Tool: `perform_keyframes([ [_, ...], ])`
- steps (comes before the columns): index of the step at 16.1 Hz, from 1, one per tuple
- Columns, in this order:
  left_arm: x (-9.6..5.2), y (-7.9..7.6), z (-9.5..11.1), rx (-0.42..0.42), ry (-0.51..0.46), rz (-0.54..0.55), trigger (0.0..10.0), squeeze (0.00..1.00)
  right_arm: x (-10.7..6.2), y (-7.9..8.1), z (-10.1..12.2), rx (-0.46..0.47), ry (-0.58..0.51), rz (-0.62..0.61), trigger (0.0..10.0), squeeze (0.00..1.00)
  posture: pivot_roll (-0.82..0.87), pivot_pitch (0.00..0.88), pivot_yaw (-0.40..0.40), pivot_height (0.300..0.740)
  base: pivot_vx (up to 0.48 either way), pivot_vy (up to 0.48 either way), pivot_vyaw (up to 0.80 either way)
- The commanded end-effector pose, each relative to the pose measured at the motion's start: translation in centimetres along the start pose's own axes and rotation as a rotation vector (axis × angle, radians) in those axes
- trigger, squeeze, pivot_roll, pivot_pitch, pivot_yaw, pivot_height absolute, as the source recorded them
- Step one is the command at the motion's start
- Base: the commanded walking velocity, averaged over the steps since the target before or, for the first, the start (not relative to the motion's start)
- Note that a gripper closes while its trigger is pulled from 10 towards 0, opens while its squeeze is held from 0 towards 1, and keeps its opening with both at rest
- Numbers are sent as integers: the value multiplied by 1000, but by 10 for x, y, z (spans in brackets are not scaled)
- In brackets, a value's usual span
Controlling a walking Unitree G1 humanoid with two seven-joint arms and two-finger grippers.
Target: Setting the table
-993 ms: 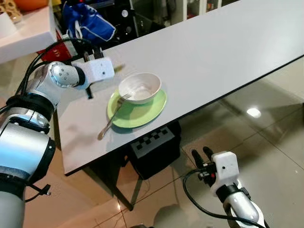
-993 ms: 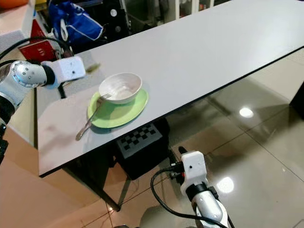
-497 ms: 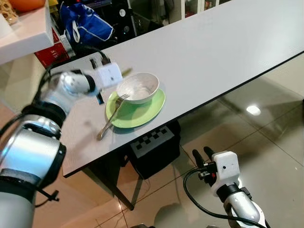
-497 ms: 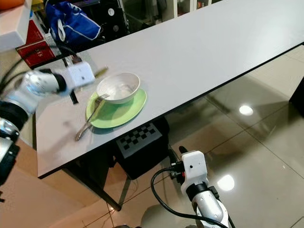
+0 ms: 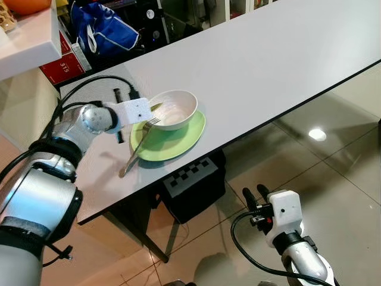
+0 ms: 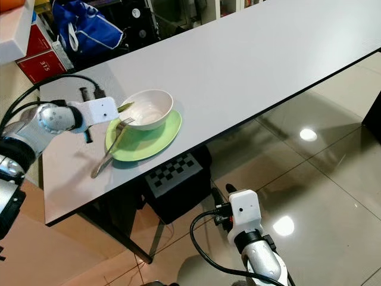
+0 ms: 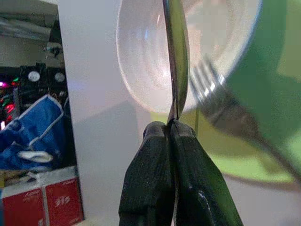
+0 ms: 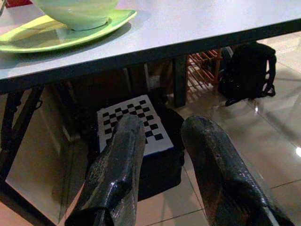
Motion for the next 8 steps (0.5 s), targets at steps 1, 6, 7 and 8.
perform_keyframes([
  [1, -6, 5, -13, -5, 45, 24, 0, 0, -1, 3, 3, 3, -5, 10, 10000, 0, -130, 72, 230, 740, 0, 0, 0],
  [6, -1, -1, -14, 4, 59, 30, 0, 0, -2, 2, 5, 2, -6, 4, 10000, 0, -141, 79, 226, 740, 0, 0, 0],
  [7, 1, -4, -13, 9, 59, 24, 0, 0, -3, 1, 5, -1, -5, 2, 10000, 0, -145, 78, 227, 740, 0, 0, 0],
  [8, 2, -6, -12, 8, 57, 20, 0, 0, -3, 0, 5, -2, -4, 0, 10000, 0, -145, 77, 227, 740, 0, 0, 0],
])
Point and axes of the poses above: a point about 5 cm out from each wrist's last joint towards the gripper, its own x axis pointing out of the wrist towards the gripper, its own z axis along the axis of the wrist's last joint, y = z × x, the point moved 2 cm from there along x, pointing out of the wrist towards the gripper, and after that the axes turned 11 degrees about -x, right-handed, at the moved point
